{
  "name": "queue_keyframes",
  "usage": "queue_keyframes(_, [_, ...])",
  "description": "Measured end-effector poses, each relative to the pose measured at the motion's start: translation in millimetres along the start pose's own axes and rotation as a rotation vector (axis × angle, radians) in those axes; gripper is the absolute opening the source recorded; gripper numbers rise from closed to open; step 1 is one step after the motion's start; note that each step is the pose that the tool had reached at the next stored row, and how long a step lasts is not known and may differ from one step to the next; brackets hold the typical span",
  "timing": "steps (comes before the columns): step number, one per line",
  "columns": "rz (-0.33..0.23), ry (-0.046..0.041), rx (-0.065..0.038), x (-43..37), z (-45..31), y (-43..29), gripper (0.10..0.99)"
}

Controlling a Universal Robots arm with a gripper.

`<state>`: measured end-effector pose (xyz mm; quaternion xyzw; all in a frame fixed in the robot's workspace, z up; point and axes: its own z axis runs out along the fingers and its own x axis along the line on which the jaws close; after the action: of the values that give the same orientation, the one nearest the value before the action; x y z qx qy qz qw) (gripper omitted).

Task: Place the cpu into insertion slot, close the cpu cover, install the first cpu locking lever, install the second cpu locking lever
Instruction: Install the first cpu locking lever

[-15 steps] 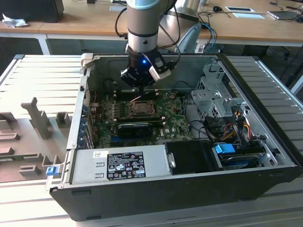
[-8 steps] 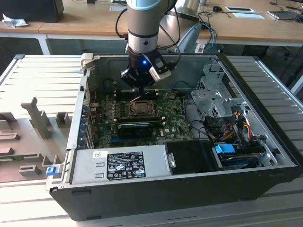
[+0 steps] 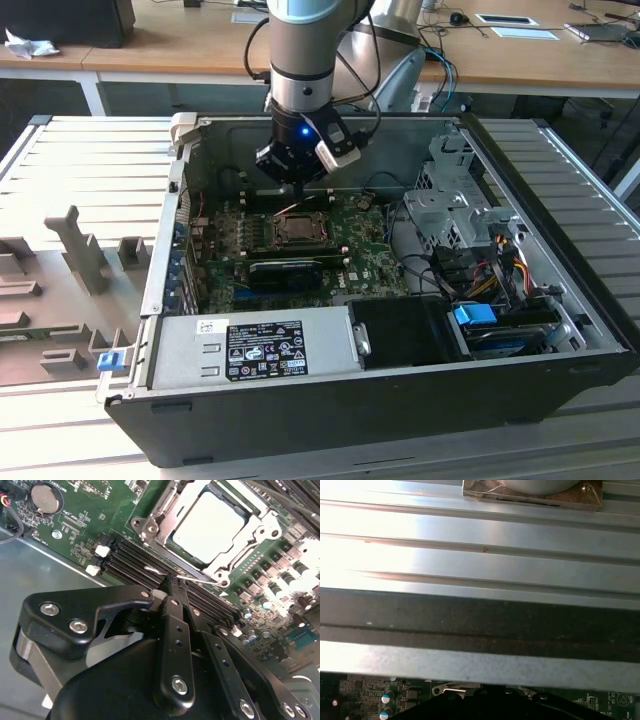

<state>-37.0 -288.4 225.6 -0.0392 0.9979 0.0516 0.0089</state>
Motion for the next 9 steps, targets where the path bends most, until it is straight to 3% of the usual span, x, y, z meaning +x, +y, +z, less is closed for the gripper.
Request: queue_keyframes(9, [-0.004,0.0005,0.001,-8.6,11.7,-1.3,0.106])
